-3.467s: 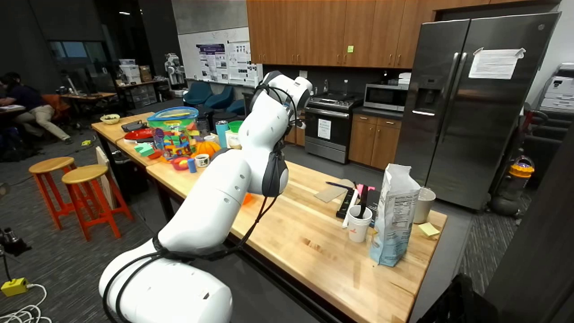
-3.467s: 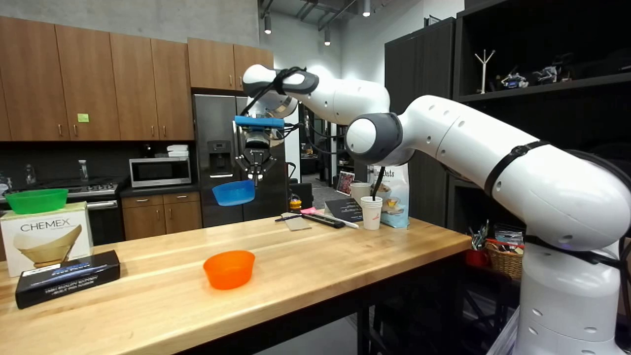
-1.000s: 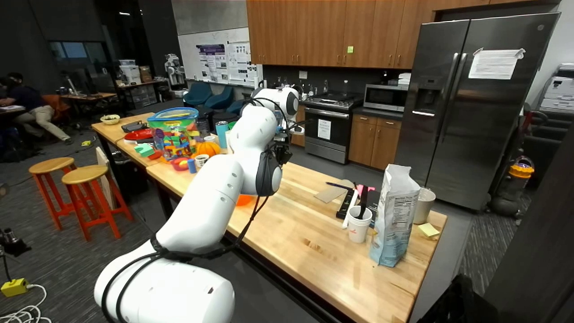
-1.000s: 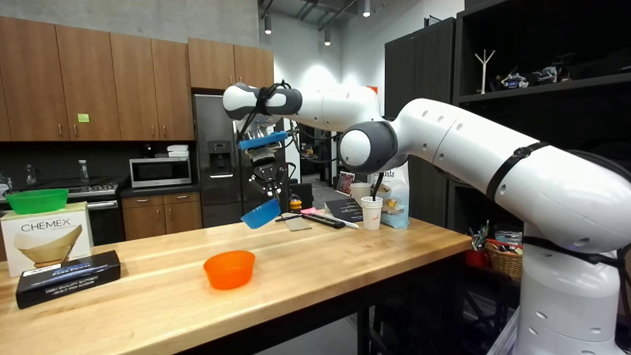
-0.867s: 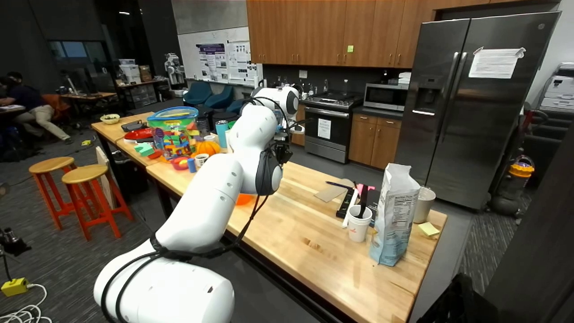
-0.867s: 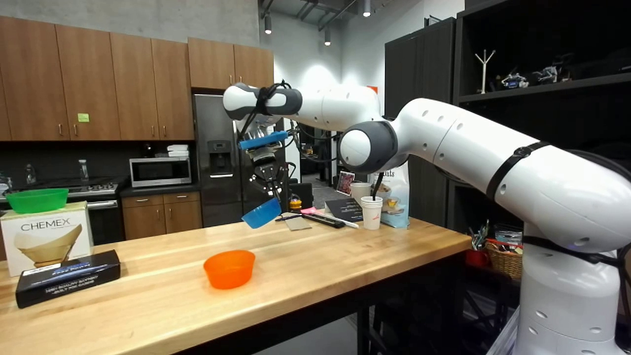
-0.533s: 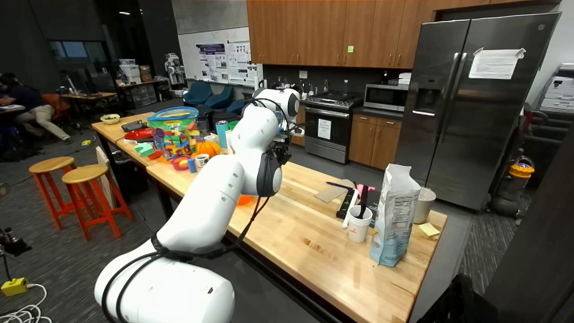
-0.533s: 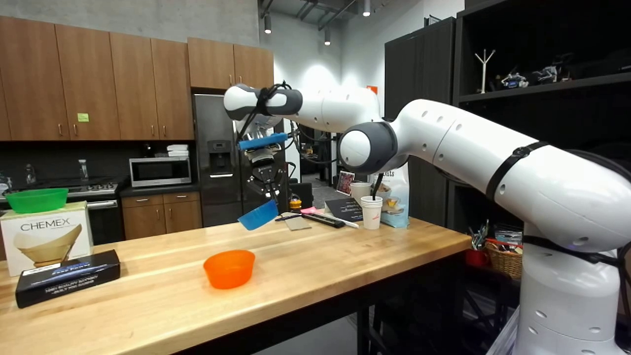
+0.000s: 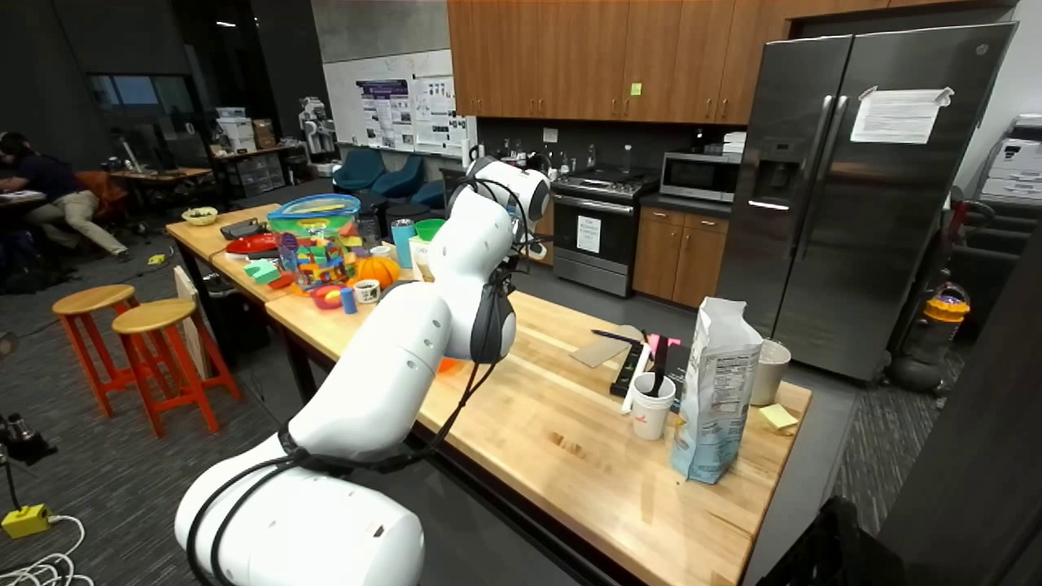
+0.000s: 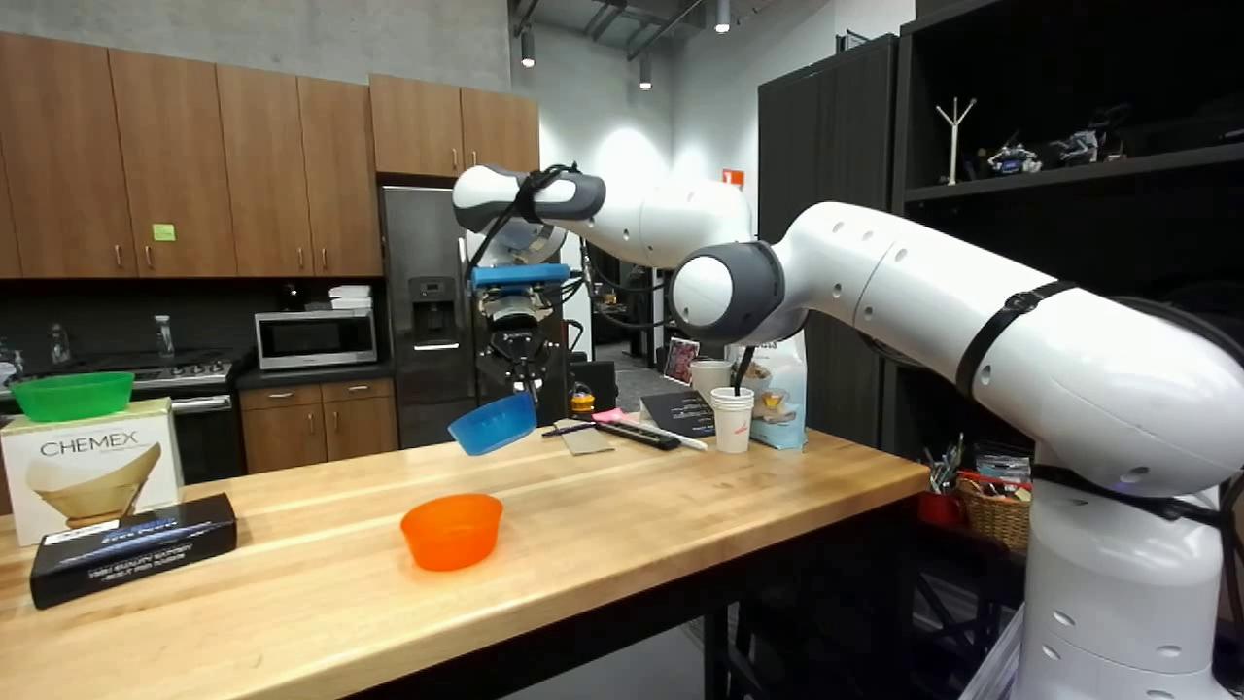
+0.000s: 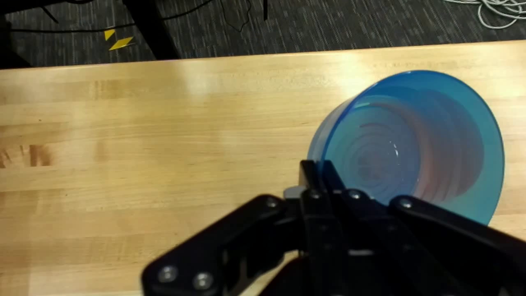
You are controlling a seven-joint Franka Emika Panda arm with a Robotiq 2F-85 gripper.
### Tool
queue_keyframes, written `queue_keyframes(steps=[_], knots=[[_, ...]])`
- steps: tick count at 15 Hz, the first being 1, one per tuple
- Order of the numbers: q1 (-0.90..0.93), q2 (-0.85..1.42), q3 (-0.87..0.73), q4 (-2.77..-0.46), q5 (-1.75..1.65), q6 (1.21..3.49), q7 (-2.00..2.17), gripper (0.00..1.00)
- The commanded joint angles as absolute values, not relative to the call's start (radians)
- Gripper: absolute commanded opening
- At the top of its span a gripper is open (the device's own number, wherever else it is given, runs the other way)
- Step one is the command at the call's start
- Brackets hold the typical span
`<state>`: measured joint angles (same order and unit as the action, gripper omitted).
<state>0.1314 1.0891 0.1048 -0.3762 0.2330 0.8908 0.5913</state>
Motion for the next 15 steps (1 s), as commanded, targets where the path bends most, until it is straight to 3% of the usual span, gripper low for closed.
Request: queue_keyframes(steps=[1,15], knots=[[0.133,1.103,0.104,-0.358,0.235,0.875,0.586,0.01],[0.202,1.173,0.001,-0.354,0.048,1.029,0.518,0.01]])
